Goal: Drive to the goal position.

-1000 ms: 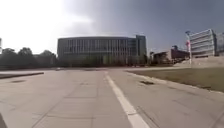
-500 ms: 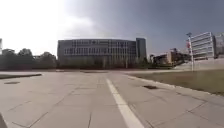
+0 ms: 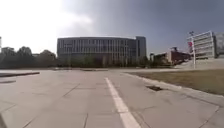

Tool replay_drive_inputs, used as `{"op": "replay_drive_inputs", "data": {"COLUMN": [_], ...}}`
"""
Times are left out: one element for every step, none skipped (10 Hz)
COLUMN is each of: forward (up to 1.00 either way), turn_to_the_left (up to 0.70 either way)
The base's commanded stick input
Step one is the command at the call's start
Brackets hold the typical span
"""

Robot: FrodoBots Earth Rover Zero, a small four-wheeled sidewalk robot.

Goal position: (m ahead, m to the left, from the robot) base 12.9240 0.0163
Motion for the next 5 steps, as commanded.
{"op": "replay_drive_inputs", "data": {"forward": [0.7,0.7,0.7,0.7,0.7], "turn_to_the_left": [0.0,0.0,0.0,0.0,0.0]}}
